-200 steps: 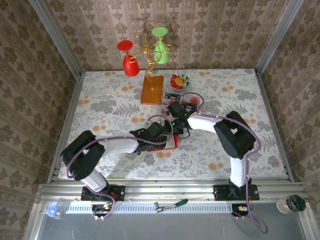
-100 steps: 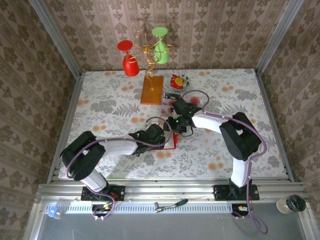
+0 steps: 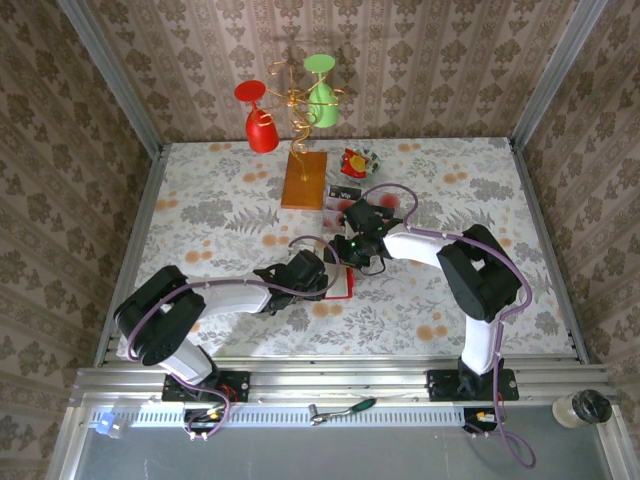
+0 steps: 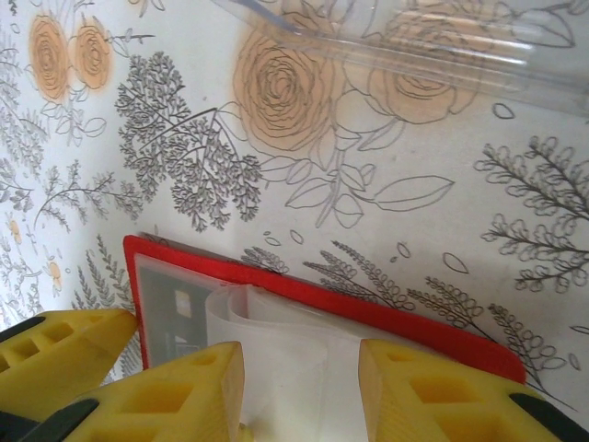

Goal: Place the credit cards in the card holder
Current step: Flip over the card slot on the card holder.

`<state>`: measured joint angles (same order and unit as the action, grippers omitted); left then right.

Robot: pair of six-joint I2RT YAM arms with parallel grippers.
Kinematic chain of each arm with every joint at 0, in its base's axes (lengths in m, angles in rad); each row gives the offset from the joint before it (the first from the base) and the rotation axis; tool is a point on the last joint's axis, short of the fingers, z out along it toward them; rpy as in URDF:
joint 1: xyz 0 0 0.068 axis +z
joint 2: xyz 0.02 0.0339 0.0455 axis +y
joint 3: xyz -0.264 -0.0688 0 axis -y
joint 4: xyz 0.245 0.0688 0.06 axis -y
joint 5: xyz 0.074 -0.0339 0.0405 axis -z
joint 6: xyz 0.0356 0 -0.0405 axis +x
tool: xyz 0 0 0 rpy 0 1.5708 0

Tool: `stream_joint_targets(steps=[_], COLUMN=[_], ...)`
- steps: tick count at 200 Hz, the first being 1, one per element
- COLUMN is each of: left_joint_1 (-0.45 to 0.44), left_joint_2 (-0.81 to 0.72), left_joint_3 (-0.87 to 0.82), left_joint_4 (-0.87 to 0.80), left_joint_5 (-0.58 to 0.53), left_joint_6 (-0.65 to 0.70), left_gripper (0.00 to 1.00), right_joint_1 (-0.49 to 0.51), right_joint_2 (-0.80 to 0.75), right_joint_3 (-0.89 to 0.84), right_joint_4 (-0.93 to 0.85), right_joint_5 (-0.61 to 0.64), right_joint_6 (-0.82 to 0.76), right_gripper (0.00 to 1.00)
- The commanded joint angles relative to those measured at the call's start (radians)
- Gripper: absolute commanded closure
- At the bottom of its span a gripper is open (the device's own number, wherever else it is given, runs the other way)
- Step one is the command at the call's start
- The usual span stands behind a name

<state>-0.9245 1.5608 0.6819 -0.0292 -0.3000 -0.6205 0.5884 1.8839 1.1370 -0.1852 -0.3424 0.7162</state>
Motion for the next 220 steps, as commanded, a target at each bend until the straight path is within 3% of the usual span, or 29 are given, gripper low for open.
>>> stream_joint_targets(steps=[1, 61, 220], left_joint_1=[-0.005, -0.006, -0.004], left_joint_2=[-0.015, -0.015, -0.030], left_joint_3=[-0.006, -0.002, -0.004], left_joint_4=[-0.016, -0.020, -0.020], left_joint_5=[-0.020, -0.016, -0.019], left_joint_6=[0.000, 0.008, 0.012], left_gripper=[0.17, 0.17, 0.17], right_joint_1=[0.008, 0.017, 0.030], right_joint_2=[0.010, 0.043, 0.073], right_joint_3=[-0.008, 0.010, 0.032], right_joint_4=[0.016, 0.043, 0.108], right_joint_5=[-0.025, -0.051, -0.145], right_joint_6=[0.024, 0.049, 0.095], right_gripper=[0.60, 0.53, 0.55])
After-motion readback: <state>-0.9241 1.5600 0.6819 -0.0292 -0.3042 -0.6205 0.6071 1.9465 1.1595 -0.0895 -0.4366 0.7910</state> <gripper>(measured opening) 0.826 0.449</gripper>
